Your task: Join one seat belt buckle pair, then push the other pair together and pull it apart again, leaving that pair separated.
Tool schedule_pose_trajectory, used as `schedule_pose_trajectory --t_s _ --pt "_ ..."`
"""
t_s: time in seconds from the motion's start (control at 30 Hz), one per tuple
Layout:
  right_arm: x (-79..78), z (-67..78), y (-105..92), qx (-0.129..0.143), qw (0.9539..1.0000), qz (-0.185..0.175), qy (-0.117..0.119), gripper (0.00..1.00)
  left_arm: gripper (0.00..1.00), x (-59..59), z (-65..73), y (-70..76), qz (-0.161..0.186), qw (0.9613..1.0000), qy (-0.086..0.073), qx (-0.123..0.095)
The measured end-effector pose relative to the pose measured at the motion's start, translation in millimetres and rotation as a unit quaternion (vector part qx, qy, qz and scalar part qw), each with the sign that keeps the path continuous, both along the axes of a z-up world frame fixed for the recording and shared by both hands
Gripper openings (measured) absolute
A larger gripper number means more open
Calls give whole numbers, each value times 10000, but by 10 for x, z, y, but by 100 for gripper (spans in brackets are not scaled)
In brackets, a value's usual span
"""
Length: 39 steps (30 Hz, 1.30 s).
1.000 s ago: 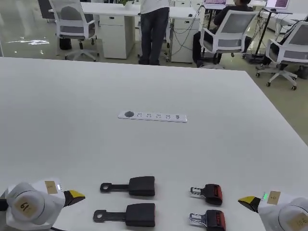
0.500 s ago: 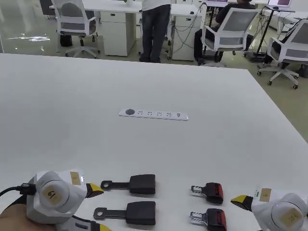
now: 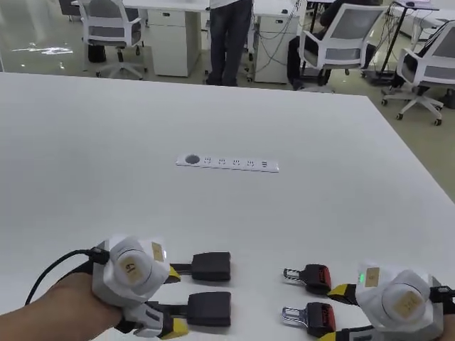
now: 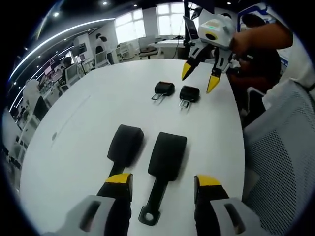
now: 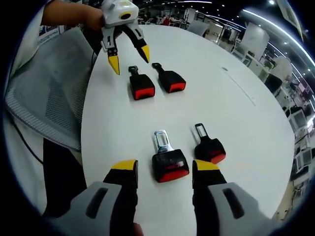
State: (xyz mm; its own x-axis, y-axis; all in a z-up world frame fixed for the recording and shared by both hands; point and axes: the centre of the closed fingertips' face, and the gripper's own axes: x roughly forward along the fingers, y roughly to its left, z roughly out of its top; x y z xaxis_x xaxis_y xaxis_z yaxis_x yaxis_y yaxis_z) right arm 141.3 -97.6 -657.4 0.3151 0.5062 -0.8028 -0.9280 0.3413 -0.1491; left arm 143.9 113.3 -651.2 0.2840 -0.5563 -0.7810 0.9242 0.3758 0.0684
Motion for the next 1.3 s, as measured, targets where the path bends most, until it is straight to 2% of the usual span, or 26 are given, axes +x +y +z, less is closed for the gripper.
schedule_pose_trajectory --t_s 0.2,0.33,0.47,0.53,0.63,0.87,0.93,1.03,1.17,1.27,1.3 --pt "47 -62 -22 -159 9996 212 111 39 47 11 -97 -153 -425 9990 52 152" --pt "69 -108 -34 -230 9990 326 196 38 45 51 -148 -196 -565 9980 121 240" --pt "82 -214 -64 -284 9977 473 403 37 43 54 -168 -260 -742 9966 216 295" --pt "24 -213 -47 -297 9962 574 588 36 43 75 -203 -271 -824 9958 206 348" --pt "56 -221 -36 -326 9956 632 611 37 43 86 -242 -246 -1058 9926 146 579" --pt "96 -311 -18 -436 9935 747 740 36 41 81 -274 -293 -1147 9916 275 524" --pt "66 -289 -7 -374 9924 743 909 36 38 72 -302 -299 -1195 9909 346 515" --pt "92 -322 -16 -394 9916 788 947 37 36 43 -366 -287 -1316 9888 422 570" --pt "95 -357 -27 -522 9899 893 972 33 35 56 -400 -287 -1291 9889 497 547" --pt "92 -363 -20 -516 9889 976 993 34 35 64 -438 -272 -1372 9872 502 641" --pt "97 -367 -22 -520 9889 962 1006 33 35 59 -421 -289 -1376 9872 518 614"
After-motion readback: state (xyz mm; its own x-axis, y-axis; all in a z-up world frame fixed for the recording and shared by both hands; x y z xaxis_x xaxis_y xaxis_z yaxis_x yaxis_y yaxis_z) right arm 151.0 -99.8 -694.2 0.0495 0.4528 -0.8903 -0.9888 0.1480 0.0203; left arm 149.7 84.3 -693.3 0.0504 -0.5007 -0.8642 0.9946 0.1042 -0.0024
